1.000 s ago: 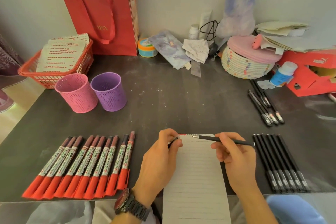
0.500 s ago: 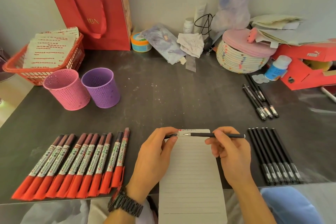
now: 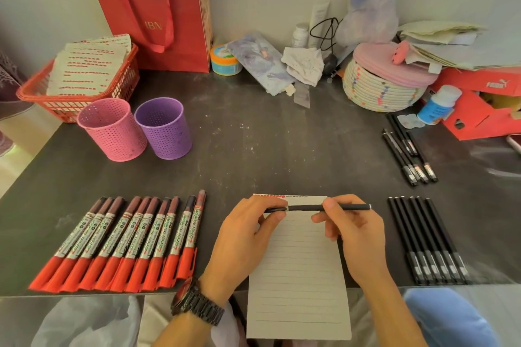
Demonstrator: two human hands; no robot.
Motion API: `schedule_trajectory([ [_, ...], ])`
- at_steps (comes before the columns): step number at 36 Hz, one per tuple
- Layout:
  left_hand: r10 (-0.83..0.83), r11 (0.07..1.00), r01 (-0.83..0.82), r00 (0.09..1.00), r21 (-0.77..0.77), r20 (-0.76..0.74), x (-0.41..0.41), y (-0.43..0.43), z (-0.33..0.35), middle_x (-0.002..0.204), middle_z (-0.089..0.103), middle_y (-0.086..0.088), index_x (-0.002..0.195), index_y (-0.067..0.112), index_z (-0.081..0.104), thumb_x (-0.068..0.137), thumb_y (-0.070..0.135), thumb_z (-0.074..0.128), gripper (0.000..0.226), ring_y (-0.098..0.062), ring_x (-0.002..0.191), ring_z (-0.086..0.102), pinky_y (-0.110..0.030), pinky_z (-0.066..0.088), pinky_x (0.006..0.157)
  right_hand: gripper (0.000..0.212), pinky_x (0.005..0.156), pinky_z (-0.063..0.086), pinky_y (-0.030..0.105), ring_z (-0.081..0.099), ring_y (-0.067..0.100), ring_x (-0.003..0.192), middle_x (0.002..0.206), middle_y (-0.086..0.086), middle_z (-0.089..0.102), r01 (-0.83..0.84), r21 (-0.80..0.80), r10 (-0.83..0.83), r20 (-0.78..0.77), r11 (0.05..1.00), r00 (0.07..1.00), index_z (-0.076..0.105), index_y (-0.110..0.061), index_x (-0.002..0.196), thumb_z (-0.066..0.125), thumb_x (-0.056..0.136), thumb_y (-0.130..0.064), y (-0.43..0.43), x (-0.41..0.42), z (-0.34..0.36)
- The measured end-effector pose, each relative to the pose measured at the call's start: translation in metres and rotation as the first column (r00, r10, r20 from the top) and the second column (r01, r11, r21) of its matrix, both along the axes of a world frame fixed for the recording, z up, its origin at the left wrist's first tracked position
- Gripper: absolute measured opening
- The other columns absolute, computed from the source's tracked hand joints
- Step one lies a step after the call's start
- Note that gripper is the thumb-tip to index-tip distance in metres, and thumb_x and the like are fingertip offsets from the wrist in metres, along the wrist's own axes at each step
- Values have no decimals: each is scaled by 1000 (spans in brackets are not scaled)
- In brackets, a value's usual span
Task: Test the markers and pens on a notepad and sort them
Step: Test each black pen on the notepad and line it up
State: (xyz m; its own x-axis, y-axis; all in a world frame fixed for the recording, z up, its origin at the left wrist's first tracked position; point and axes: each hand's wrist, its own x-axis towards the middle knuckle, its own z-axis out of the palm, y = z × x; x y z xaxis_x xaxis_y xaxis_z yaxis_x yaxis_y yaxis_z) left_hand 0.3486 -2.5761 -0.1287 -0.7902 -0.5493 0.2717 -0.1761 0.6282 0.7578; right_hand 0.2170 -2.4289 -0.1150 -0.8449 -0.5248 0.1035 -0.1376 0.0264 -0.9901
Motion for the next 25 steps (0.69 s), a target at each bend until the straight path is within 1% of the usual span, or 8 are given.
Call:
schedule_trajectory([
  [3, -1, 1000, 1, 1000, -13, 18, 1, 1, 2, 106, 60, 29, 116, 36, 67, 93, 48, 50, 31, 10, 94, 53, -2, 40, 78, 23, 53, 49, 18, 58, 10, 52, 74, 4, 77, -27, 20, 27, -8, 999, 1000, 71, -11, 90, 64, 88, -33, 0, 1, 2],
  [6, -19, 1000, 21, 999, -24, 46, 1, 2, 4, 111, 65, 21, 117, 33, 69, 91, 46, 53, 33, 10, 92, 52, -1, 39, 78, 27, 54, 49, 17, 60, 7, 53, 74, 1, 77, -47, 49, 49, -27, 998, 998, 72, -14, 91, 65, 86, -39, -1, 2, 2],
  [9, -25, 999, 26, 998, -20, 52, 2, 2, 6, 111, 68, 18, 117, 31, 70, 90, 46, 54, 35, 8, 90, 53, -2, 40, 77, 25, 54, 50, 16, 61, 6, 54, 73, 0, 77, -57, 62, 59, -35, 996, 998, 73, -15, 91, 65, 87, -38, -1, 1, 0],
  [12, -24, 1000, 24, 998, -5, 54, 1, 2, 7, 111, 66, 20, 117, 32, 69, 90, 49, 52, 36, 8, 91, 53, -3, 41, 78, 23, 54, 50, 16, 60, 6, 53, 72, 0, 77, -44, 65, 47, -40, 997, 998, 73, -16, 88, 66, 89, -38, -2, 1, 0],
  [16, -14, 1000, 13, 998, 4, 54, 1, 1, 6, 109, 60, 27, 118, 34, 68, 89, 52, 50, 39, 10, 92, 53, -2, 41, 79, 29, 54, 48, 14, 59, 5, 51, 69, 0, 76, 11, 60, -9, -35, 998, 999, 73, -15, 83, 64, 88, -42, -3, 2, 0],
  [19, -3, 1000, 3, 1000, 5, 24, 1, 1, 6, 107, 59, 28, 117, 33, 69, 91, 53, 49, 39, 12, 92, 52, -1, 40, 80, 33, 54, 49, 13, 59, 5, 51, 67, 1, 75, 53, 52, -52, -28, 997, 998, 73, -12, 83, 63, 86, -44, -3, 2, 1],
  [23, -7, 1000, 7, 1000, 0, -13, 1, 1, 7, 109, 64, 24, 116, 33, 70, 92, 53, 48, 38, 3, 97, 57, -5, 42, 82, 31, 53, 48, 14, 58, 6, 49, 64, 2, 74, 79, 43, -78, -20, 996, 997, 72, -15, 78, 65, 87, -43, -4, 3, 2],
  [25, -8, 1000, 8, 1000, 0, -27, 1, 0, 7, 109, 63, 26, 116, 33, 69, 93, 53, 48, 36, 1, 99, 58, -5, 43, 82, 31, 53, 48, 13, 57, 6, 48, 62, 2, 73, 92, 40, -92, -11, 995, 996, 72, -17, 75, 65, 86, -45, -4, 3, 2],
])
